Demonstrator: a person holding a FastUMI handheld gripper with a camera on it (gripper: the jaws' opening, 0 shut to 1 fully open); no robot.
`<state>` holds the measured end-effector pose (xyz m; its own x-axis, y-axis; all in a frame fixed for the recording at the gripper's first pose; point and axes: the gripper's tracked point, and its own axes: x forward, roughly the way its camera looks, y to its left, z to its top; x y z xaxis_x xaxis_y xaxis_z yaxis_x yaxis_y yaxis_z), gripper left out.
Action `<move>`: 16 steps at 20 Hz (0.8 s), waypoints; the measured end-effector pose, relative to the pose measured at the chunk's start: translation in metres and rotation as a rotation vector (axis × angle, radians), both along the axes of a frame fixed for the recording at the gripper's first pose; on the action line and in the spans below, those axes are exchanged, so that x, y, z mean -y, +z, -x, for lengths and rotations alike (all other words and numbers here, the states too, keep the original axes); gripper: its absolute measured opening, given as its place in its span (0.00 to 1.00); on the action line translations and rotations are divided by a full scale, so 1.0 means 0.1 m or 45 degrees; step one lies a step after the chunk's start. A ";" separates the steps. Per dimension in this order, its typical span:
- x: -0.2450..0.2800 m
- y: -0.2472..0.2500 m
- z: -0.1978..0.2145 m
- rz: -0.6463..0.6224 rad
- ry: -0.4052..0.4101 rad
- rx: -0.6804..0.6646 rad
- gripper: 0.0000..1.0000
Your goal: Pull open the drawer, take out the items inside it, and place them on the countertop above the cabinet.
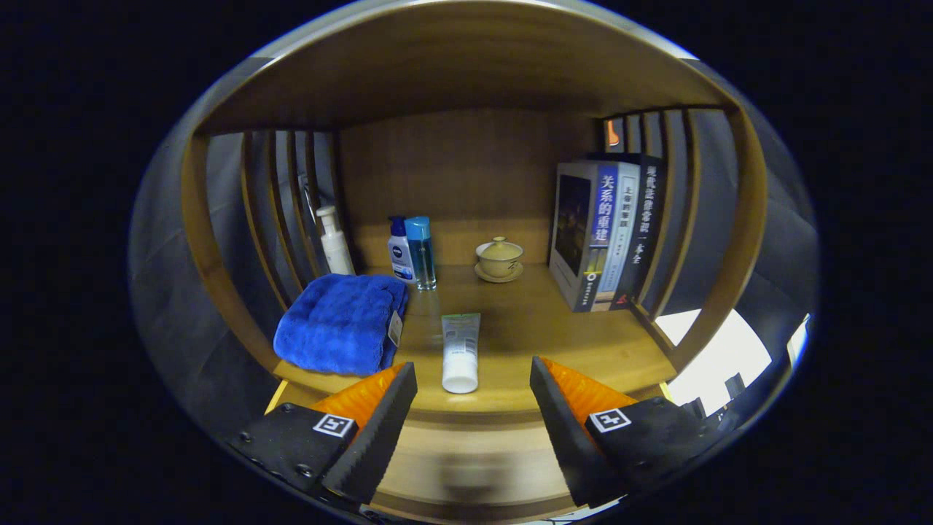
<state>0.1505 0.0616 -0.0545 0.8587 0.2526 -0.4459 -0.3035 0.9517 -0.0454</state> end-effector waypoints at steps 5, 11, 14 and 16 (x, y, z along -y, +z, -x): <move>0.30 -0.05 0.46 -0.157 -0.046 0.052 1.00; 0.59 -0.16 0.93 -0.239 -0.074 0.147 0.98; 0.69 -0.32 1.14 -0.239 -0.103 0.226 0.98; 0.78 -0.48 1.26 -0.228 -0.139 0.247 0.98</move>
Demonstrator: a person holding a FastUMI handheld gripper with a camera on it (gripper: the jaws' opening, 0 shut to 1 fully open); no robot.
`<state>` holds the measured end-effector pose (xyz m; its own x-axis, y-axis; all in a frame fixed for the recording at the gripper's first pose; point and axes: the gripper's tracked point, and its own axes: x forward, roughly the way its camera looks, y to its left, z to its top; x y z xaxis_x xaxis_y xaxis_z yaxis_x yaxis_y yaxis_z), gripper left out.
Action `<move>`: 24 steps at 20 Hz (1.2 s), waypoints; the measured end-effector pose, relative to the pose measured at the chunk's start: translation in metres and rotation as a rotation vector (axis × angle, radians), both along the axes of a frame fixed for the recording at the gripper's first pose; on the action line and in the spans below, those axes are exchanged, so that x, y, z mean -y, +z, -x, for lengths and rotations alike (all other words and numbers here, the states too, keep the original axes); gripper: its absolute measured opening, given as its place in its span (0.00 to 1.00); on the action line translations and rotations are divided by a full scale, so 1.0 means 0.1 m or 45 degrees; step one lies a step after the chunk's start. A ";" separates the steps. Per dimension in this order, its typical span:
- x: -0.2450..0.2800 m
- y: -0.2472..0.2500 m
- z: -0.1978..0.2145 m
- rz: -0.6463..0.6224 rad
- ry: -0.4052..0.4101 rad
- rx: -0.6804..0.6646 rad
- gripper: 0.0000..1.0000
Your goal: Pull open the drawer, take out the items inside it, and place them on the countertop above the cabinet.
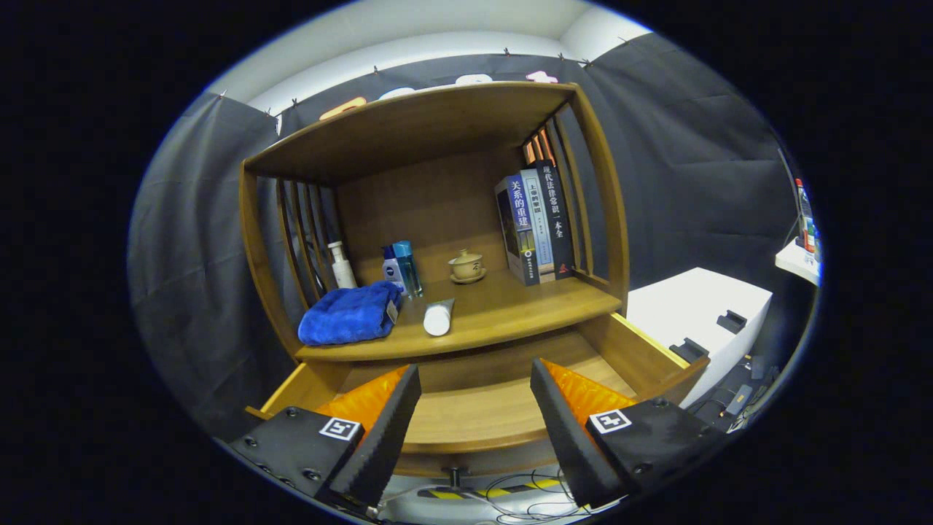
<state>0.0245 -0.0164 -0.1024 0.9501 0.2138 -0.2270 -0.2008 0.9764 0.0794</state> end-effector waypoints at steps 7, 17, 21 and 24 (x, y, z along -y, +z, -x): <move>0.02 -0.51 0.37 -0.054 -0.055 0.045 0.98; 0.02 -0.80 0.30 0.135 -0.048 0.022 0.98; 0.04 -0.79 0.15 0.144 -0.076 0.020 0.97; -0.04 -0.75 -0.04 0.091 -0.065 0.022 0.97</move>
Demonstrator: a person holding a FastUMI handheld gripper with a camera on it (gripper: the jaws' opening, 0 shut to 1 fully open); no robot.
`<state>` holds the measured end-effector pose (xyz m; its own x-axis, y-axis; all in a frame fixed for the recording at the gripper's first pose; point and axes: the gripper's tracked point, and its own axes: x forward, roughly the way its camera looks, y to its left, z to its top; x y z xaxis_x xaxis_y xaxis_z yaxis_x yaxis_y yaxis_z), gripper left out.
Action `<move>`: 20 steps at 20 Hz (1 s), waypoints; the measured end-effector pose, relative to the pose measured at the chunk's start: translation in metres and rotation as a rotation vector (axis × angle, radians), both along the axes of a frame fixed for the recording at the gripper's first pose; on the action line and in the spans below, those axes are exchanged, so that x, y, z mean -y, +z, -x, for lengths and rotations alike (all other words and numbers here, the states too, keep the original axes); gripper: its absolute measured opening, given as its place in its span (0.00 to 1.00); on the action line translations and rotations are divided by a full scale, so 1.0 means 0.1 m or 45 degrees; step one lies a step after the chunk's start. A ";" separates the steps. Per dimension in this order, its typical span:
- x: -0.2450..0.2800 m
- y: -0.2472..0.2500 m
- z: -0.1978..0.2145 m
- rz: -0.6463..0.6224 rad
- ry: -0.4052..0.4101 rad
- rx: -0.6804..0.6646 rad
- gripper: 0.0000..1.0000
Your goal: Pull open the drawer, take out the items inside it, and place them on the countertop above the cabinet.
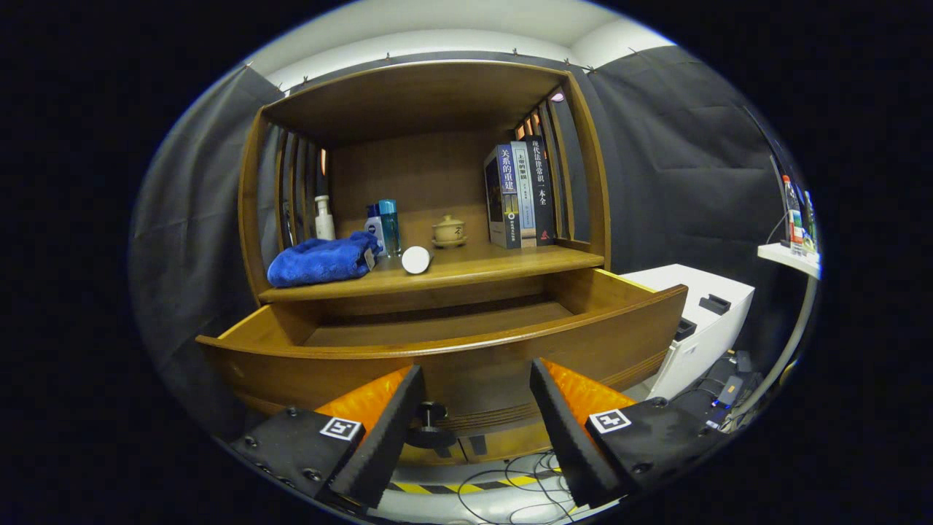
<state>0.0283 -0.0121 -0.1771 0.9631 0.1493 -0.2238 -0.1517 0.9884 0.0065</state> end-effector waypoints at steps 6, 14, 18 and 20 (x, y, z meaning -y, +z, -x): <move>-0.07 -0.02 -0.26 0.010 -0.025 0.016 0.98; -0.19 -0.05 -0.69 -0.034 0.021 -0.018 0.98; -0.26 -0.06 -0.89 -0.018 0.014 -0.013 0.98; -0.29 -0.06 -1.01 -0.014 0.019 -0.021 0.98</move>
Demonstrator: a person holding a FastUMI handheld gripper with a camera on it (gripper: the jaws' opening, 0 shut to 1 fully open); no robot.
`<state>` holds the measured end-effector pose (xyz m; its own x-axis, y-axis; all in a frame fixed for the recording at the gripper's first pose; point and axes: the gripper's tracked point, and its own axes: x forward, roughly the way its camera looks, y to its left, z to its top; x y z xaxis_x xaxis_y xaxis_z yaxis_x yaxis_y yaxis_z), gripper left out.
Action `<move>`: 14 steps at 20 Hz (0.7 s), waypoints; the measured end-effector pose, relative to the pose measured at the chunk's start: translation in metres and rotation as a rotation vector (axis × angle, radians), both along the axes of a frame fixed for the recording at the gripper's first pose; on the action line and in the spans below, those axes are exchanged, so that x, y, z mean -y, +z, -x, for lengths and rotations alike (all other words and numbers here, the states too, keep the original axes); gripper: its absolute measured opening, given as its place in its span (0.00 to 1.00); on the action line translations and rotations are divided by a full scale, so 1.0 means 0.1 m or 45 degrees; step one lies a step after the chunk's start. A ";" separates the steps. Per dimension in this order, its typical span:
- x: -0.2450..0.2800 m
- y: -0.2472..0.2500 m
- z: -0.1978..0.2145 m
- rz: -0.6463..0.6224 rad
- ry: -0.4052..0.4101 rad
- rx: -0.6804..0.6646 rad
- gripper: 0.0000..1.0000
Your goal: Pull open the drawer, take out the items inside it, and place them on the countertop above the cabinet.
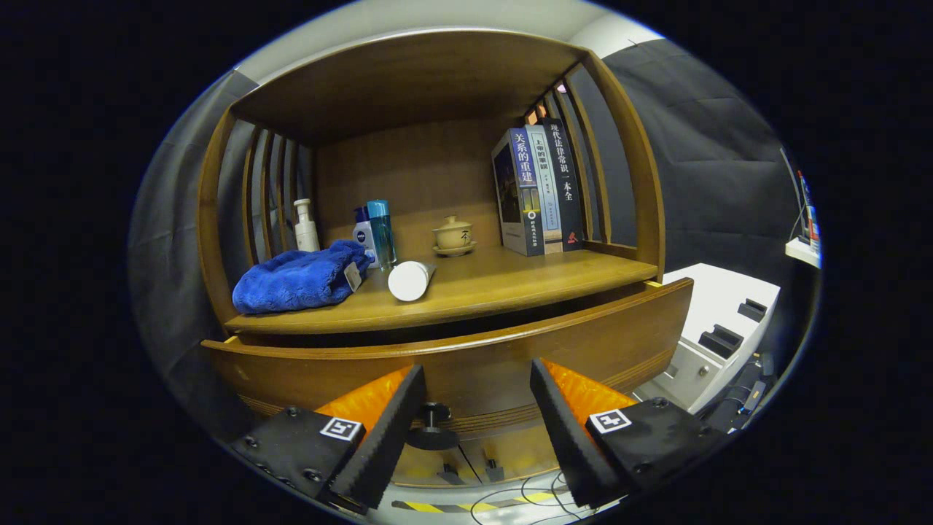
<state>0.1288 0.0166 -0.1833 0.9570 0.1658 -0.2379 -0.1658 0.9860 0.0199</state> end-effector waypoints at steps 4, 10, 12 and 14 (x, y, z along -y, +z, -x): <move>-0.07 -0.10 -0.20 -0.016 -0.008 -0.040 0.98; -0.16 -0.15 -0.27 0.055 0.020 -0.019 0.96; -0.15 -0.18 -0.28 0.047 0.019 -0.026 0.97; -0.13 -0.17 -0.26 0.011 -0.011 -0.042 0.97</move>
<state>0.1552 0.0294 -0.1999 0.9500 0.1550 -0.2710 -0.1565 0.9875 0.0164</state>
